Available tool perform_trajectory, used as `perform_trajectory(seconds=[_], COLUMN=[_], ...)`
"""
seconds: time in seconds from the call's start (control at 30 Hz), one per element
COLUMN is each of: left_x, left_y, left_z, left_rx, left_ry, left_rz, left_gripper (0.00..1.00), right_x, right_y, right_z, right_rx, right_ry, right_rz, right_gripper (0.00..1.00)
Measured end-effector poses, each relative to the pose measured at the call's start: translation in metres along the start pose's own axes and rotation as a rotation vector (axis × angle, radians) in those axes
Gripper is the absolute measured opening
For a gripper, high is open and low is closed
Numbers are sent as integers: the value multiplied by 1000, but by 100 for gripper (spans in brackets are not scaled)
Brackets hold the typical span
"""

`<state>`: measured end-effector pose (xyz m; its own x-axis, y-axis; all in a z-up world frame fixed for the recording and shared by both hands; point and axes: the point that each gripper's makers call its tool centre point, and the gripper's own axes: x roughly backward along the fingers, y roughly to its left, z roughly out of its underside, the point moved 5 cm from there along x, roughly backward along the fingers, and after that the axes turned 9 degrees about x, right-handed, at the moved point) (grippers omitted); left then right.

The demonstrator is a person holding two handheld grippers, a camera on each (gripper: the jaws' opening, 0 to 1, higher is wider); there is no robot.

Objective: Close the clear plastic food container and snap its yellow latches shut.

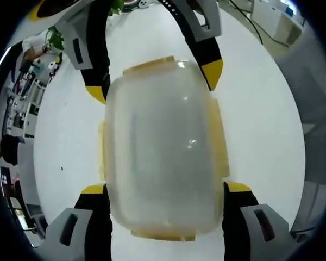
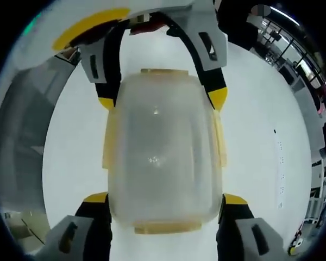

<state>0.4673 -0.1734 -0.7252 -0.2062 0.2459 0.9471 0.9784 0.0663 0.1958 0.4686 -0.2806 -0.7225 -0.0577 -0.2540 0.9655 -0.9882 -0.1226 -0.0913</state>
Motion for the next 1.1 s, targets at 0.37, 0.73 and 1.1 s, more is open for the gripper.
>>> perform_trajectory(seconds=[0.37,0.73,1.1], left_x=[15,26,33], left_y=[-3,-3,0], left_z=[59,103,132], left_rx=[19,26,26], left_ry=[19,31,30], left_rz=[-9,-15,-15], left_gripper=[82,82,82], right_x=[-14,-28,-35], right_y=[-2,-6,-10], right_z=[-56,-101,-129], right_rx=[17,22,20], right_ry=[-26,-31,-33], right_rz=[-4,-3,-1], right_gripper=[79,79,80])
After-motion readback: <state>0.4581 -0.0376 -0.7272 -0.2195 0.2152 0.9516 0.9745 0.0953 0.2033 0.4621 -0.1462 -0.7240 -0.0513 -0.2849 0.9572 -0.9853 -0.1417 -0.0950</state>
